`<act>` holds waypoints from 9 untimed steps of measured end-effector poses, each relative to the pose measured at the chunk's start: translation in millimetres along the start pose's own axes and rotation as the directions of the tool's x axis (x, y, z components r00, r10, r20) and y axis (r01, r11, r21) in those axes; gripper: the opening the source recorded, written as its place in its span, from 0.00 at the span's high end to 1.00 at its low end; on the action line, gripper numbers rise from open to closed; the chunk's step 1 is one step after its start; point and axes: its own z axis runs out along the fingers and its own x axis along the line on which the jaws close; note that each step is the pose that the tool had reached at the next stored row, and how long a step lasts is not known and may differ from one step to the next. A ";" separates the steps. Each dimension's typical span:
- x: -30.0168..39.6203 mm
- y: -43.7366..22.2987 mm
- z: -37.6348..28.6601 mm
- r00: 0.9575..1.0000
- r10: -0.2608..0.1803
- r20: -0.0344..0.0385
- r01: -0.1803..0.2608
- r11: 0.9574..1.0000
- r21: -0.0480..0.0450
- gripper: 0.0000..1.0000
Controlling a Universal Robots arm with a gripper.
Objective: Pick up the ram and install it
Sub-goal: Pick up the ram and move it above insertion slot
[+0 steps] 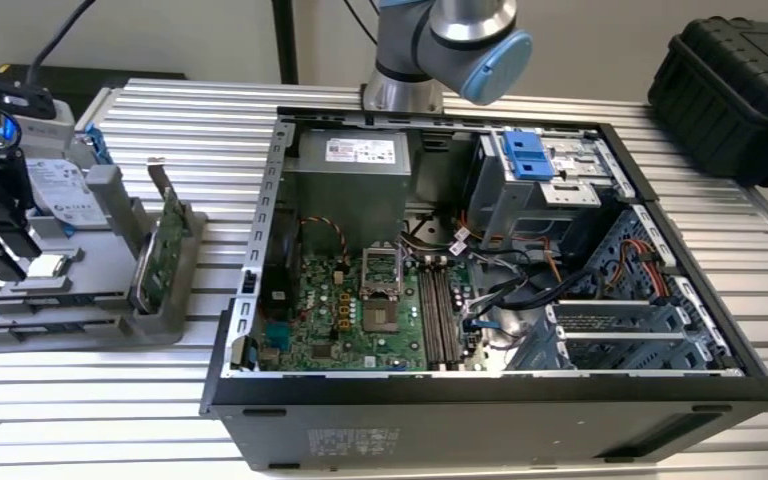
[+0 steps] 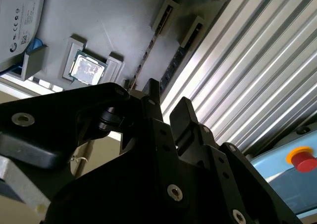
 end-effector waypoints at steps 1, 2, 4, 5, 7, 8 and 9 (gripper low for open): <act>0.0 0.0 0.0 1.000 0.000 0.000 0.000 1.000 0.000 1.00; 0.0 0.0 0.0 1.000 0.000 0.000 0.000 1.000 0.000 1.00; 0.0 0.0 0.0 1.000 0.000 0.000 0.000 1.000 0.000 0.00; 0.0 0.0 0.1 1.000 0.000 0.000 0.000 1.000 0.000 0.00; 0.0 0.0 0.1 1.000 0.000 0.000 0.000 1.000 0.000 0.00; 0.0 0.0 0.1 1.000 0.000 0.000 0.000 1.000 0.000 0.00; 0.0 0.0 0.1 1.000 0.000 0.000 0.000 1.000 0.000 0.00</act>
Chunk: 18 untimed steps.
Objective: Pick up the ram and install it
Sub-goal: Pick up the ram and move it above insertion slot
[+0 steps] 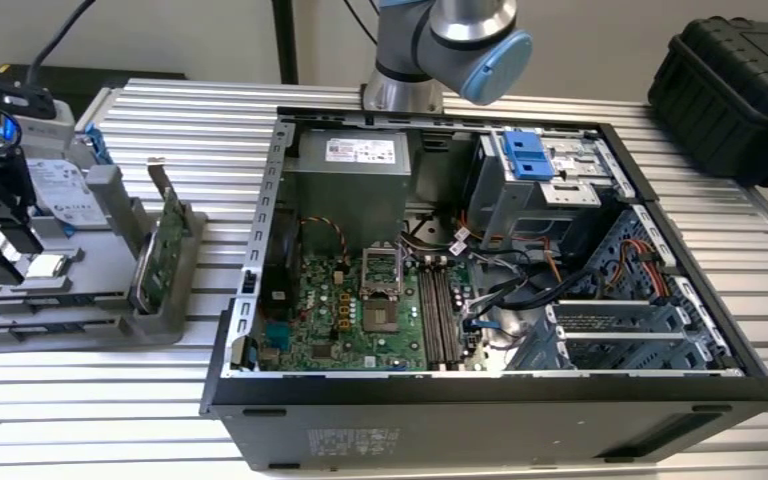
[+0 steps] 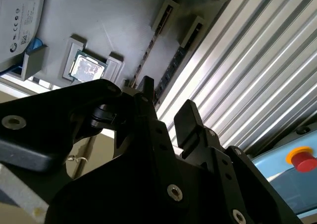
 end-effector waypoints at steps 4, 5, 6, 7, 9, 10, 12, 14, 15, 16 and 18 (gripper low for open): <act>0.0 0.0 1.1 1.000 -0.001 0.000 0.001 1.000 0.000 0.00; 0.0 0.0 1.5 1.000 -0.002 0.000 0.002 1.000 0.000 0.00; 0.0 0.0 2.0 1.000 -0.003 0.000 0.003 1.000 0.000 0.00; 0.0 -0.1 2.5 1.000 -0.005 0.000 0.005 1.000 0.000 0.00; 0.0 -0.1 3.6 1.000 -0.009 0.000 0.009 1.000 0.000 0.00; -0.1 -0.1 4.1 1.000 -0.012 0.000 0.012 1.000 0.000 0.00; -0.1 -0.1 5.2 1.000 -0.018 0.000 0.018 1.000 0.000 0.00; -0.1 -0.1 6.1 1.000 -0.024 0.000 0.024 1.000 0.000 0.00; -0.1 -0.1 6.5 1.000 -0.027 -0.001 0.027 1.000 0.000 0.00; -0.1 -0.1 7.0 1.000 -0.031 -0.001 0.031 1.000 0.000 0.00; -0.1 -0.1 7.8 0.999 -0.037 -0.001 0.037 0.999 0.000 0.00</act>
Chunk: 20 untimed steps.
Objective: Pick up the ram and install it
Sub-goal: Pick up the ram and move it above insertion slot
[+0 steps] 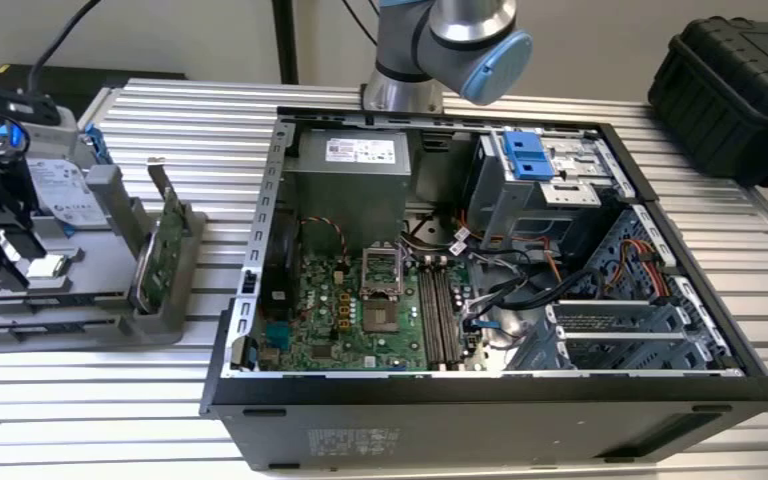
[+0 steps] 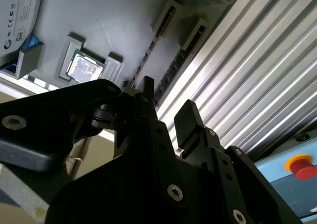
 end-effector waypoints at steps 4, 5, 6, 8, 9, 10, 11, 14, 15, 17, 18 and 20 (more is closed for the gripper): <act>0.0 0.0 1.1 1.000 -0.008 0.000 0.008 1.000 0.000 0.00; 0.0 0.0 1.1 1.000 -0.008 0.000 0.008 1.000 0.000 0.00; 0.0 0.0 1.3 1.000 -0.008 0.000 0.008 1.000 0.000 0.00; 0.0 0.0 1.7 1.000 -0.008 0.000 0.008 1.000 0.000 0.00; 0.0 0.0 1.9 1.000 -0.008 0.000 0.008 1.000 0.000 0.00; 0.0 -0.1 2.2 1.000 -0.008 0.000 0.008 1.000 0.000 0.00; 0.0 -0.1 2.5 1.000 -0.008 0.000 0.008 1.000 0.000 0.00; -0.1 -0.1 3.8 1.000 -0.009 0.000 0.009 1.000 0.000 0.00; -0.1 -0.1 4.2 1.000 -0.009 -0.001 0.009 1.000 0.000 0.00; -0.1 0.0 5.4 1.000 -0.013 -0.001 0.013 1.000 0.000 0.00; -0.1 -0.1 6.0 1.000 -0.015 -0.001 0.015 1.000 0.000 0.00; -0.1 -0.1 7.2 1.000 -0.021 -0.001 0.021 1.000 0.000 0.00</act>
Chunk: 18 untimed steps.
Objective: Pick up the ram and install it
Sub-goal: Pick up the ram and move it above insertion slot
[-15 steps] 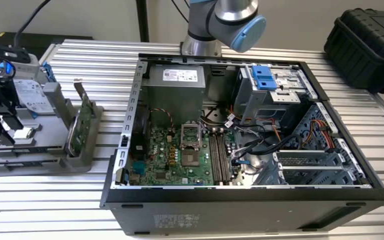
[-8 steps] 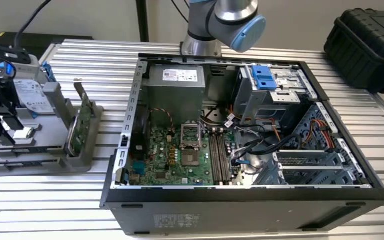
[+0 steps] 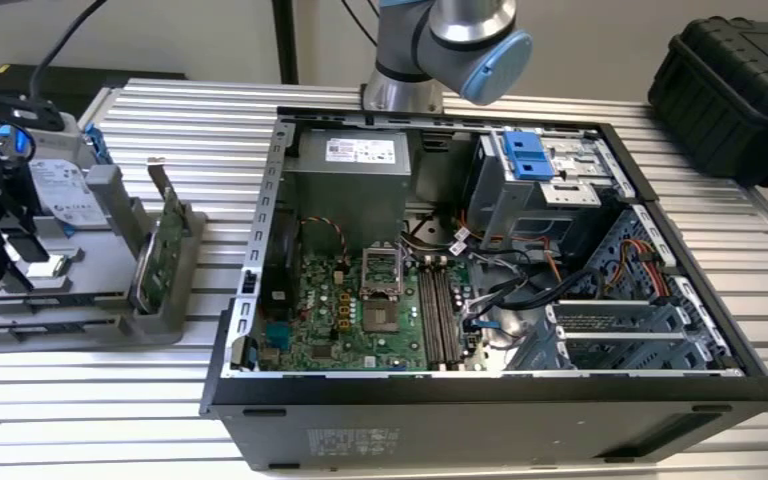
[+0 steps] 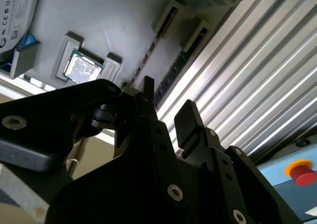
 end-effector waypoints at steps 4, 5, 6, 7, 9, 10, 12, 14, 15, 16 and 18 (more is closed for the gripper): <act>0.0 0.0 2.6 1.000 -0.012 -0.001 0.012 1.000 0.008 0.00; -0.1 -0.1 3.4 1.000 -0.015 -0.001 0.015 1.000 0.011 0.00; 0.0 -0.1 3.9 1.000 -0.017 -0.001 0.017 1.000 0.013 0.00; -0.1 -0.1 4.1 1.000 -0.019 -0.001 0.019 1.000 0.013 0.00; 0.0 0.0 4.1 1.000 -0.019 -0.001 0.019 1.000 0.013 0.00; -0.1 -0.1 4.1 1.000 -0.019 -0.002 0.019 1.000 0.013 0.00; -0.1 0.0 4.4 1.000 -0.019 -0.002 0.019 1.000 0.013 0.00; -0.1 -0.1 5.4 1.000 -0.019 -0.001 0.019 1.000 0.013 0.00; -0.1 -0.1 5.8 1.000 -0.019 -0.002 0.019 1.000 0.013 0.00; 0.0 0.0 6.3 1.000 -0.019 -0.002 0.019 1.000 0.013 0.00; 0.3 0.0 7.5 1.000 -0.019 -0.002 0.019 1.000 0.013 0.00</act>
